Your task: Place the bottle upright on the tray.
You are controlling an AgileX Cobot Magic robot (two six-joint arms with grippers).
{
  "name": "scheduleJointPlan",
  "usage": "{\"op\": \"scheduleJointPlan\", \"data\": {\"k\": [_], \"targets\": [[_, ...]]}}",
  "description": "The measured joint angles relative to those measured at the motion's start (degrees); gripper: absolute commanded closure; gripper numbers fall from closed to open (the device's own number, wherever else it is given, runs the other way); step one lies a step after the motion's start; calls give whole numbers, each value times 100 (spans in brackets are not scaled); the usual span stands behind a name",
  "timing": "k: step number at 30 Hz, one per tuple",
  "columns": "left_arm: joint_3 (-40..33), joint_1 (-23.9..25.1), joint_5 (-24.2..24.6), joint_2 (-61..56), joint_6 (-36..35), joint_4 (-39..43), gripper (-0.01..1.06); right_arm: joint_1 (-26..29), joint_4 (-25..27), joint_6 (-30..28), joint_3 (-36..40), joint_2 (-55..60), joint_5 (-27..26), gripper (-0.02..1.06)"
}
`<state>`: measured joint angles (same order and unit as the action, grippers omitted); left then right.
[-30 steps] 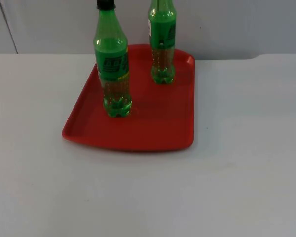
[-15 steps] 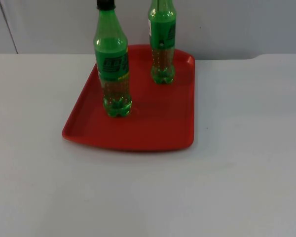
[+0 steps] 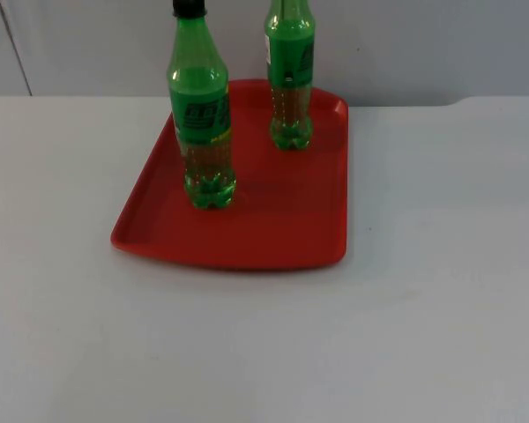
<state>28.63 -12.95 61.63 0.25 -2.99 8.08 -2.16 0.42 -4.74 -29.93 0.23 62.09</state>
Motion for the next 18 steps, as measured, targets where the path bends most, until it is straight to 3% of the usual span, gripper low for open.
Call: {"op": "scheduleJointPlan", "data": {"k": [18], "targets": [[0, 1203, 0, 0, 0, 18, 0, 0, 0, 0, 0, 0, 0, -1]]}}
